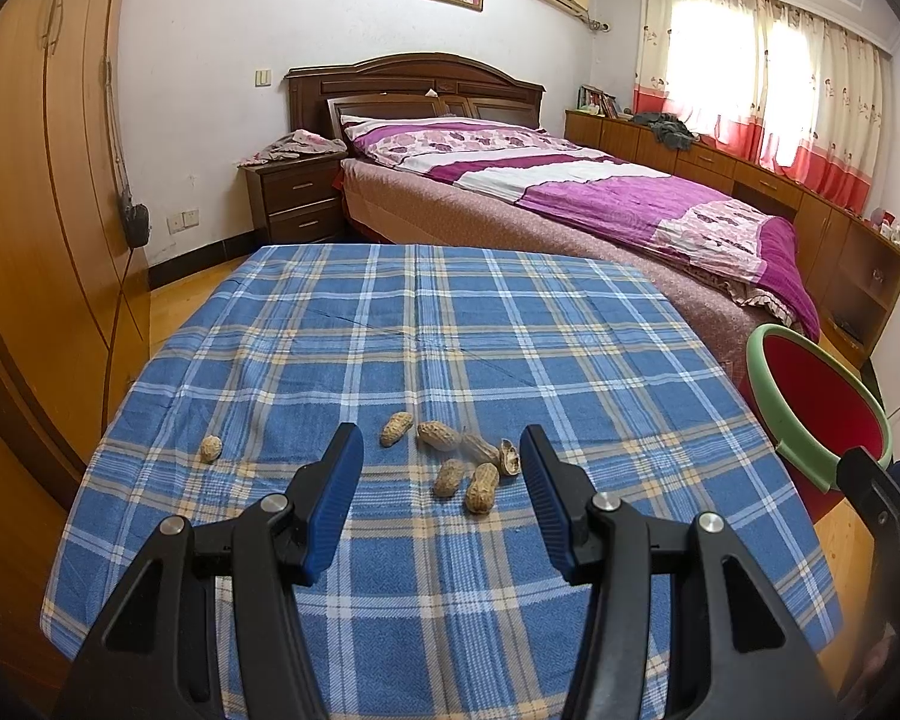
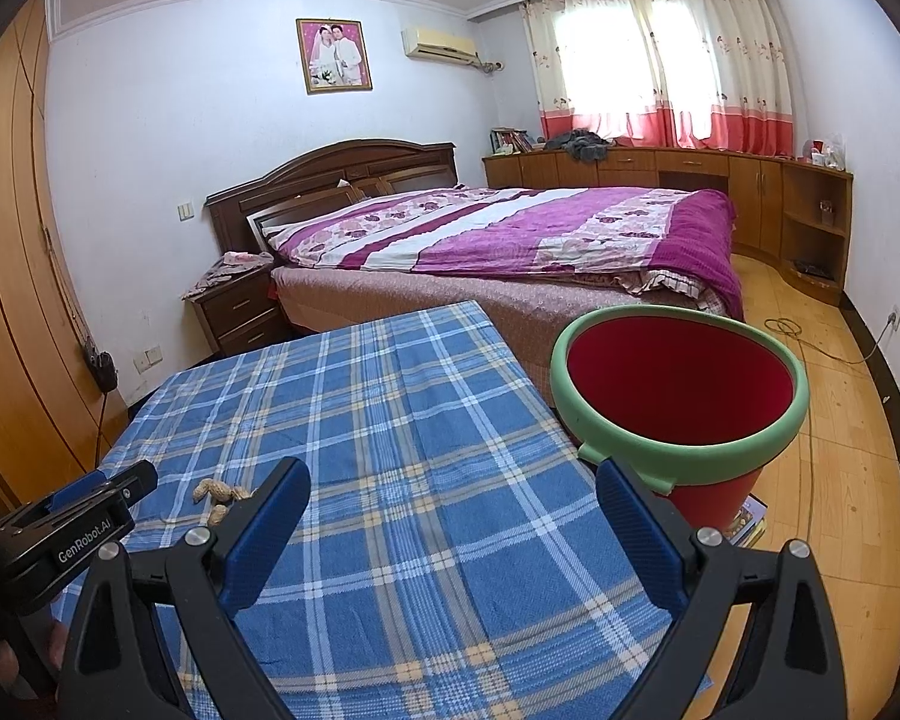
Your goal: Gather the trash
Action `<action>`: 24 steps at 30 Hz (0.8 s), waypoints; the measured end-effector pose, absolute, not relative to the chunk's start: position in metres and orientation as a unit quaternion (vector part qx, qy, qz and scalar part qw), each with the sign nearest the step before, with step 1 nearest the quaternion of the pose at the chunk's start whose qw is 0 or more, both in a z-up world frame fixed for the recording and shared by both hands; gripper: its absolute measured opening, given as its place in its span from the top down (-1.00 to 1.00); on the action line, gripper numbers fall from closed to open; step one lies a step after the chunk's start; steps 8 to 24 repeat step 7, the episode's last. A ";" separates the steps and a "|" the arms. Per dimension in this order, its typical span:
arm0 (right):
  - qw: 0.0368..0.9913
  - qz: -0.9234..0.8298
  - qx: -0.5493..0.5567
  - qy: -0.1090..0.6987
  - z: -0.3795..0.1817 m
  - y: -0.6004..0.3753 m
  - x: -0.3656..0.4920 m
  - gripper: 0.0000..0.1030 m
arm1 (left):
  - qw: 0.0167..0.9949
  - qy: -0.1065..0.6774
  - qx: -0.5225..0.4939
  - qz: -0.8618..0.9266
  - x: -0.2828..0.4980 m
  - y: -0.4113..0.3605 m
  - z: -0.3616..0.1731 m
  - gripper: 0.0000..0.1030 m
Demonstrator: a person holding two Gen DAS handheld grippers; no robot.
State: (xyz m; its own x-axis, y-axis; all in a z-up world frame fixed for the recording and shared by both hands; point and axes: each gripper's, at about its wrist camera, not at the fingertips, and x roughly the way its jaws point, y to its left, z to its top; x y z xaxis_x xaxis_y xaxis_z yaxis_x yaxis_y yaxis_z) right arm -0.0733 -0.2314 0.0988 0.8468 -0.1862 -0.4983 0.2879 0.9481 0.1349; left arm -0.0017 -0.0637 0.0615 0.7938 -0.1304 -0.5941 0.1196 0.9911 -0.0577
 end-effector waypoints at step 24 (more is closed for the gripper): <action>0.955 -0.124 0.103 0.248 0.099 -0.232 -0.074 -0.91 | 0.947 0.315 -0.007 -0.065 -0.001 -0.061 0.062 -0.06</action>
